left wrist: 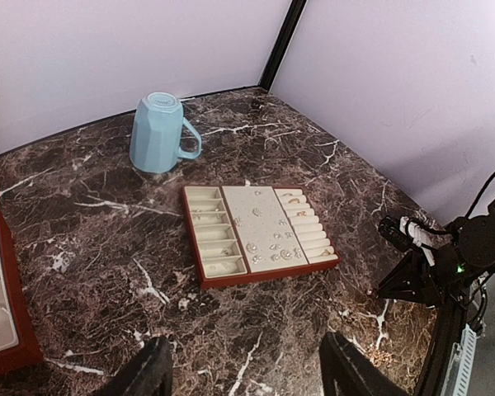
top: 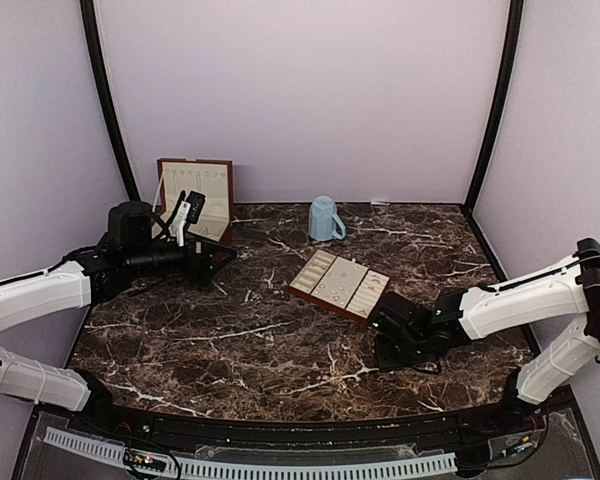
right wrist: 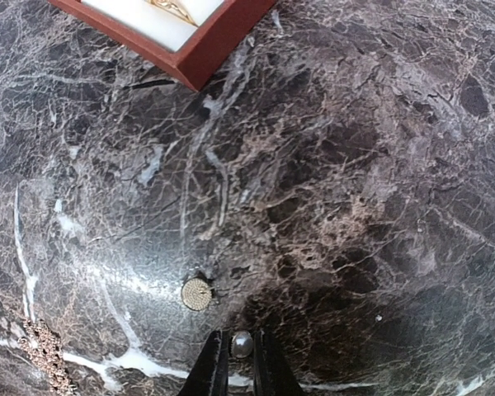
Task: Organize the mixed jewelry
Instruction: Pick up the earring from the center of the board.
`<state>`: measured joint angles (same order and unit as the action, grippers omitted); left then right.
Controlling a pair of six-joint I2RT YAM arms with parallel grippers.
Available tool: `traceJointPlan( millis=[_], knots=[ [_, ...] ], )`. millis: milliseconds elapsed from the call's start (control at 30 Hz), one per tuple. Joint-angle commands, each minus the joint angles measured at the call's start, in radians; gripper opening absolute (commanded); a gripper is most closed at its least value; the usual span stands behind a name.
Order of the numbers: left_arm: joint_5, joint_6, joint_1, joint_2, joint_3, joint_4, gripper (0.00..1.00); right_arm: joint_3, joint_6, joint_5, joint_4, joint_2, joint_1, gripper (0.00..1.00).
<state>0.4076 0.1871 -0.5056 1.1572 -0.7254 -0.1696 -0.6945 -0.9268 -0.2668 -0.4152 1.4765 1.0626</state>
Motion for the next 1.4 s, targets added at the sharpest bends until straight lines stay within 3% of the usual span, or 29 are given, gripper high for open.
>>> traceJointPlan(
  millis=[0,433,667,933,1367],
  knots=[
    [0.016,0.002,0.007,-0.036,-0.017,-0.013,0.64,-0.002,-0.012,-0.022,0.012,0.009,0.011,0.11],
    [-0.024,-0.007,0.0,-0.07,-0.014,0.004,0.62,-0.007,0.003,-0.008,0.07,-0.037,0.013,0.09],
    [-0.092,0.056,-0.087,-0.063,0.007,-0.01,0.62,-0.071,0.037,0.018,0.11,-0.013,0.019,0.09],
    [-0.087,0.143,-0.214,0.085,0.114,-0.191,0.61,-0.14,0.077,0.069,0.207,0.052,0.025,0.09],
    [-0.062,0.167,-0.372,0.407,0.07,-0.399,0.59,-0.206,0.097,0.122,0.292,0.094,0.034,0.09]
  ],
)
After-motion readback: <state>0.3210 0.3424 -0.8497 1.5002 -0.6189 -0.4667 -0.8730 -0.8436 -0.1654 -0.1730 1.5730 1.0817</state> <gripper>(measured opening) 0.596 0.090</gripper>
